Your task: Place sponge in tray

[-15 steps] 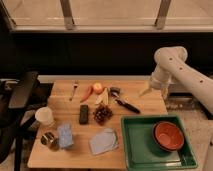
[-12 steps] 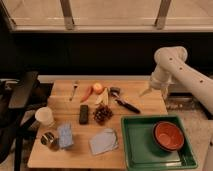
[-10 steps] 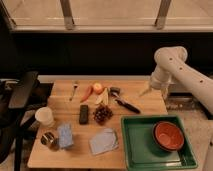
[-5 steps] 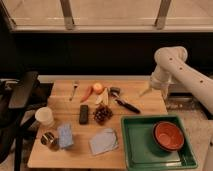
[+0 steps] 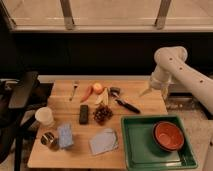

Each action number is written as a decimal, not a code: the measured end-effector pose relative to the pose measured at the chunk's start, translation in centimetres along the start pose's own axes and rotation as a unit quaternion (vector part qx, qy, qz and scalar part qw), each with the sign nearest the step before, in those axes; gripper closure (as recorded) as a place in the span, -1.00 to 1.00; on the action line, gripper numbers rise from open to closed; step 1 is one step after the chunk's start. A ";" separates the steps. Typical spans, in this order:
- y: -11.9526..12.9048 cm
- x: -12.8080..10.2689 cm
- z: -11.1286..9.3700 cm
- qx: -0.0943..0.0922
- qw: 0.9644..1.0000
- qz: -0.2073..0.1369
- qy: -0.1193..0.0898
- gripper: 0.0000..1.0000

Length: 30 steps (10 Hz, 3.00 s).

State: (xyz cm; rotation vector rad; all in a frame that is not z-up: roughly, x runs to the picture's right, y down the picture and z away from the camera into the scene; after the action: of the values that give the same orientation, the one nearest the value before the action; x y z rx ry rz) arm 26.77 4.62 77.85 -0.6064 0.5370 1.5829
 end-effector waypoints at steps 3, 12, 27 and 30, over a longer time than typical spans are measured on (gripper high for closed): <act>0.1 0.0 0.0 0.000 1.000 -0.003 0.000 -0.57; 12.0 2.6 0.3 -0.039 0.993 -0.109 -0.001 -0.57; 27.3 7.9 1.4 -0.083 0.970 -0.227 0.022 -0.57; 34.2 10.3 1.3 -0.116 0.956 -0.270 0.017 -0.57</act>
State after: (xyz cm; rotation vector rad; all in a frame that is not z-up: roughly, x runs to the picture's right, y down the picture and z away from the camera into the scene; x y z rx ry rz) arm -8.07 9.87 71.65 -0.8760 0.1806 1.1198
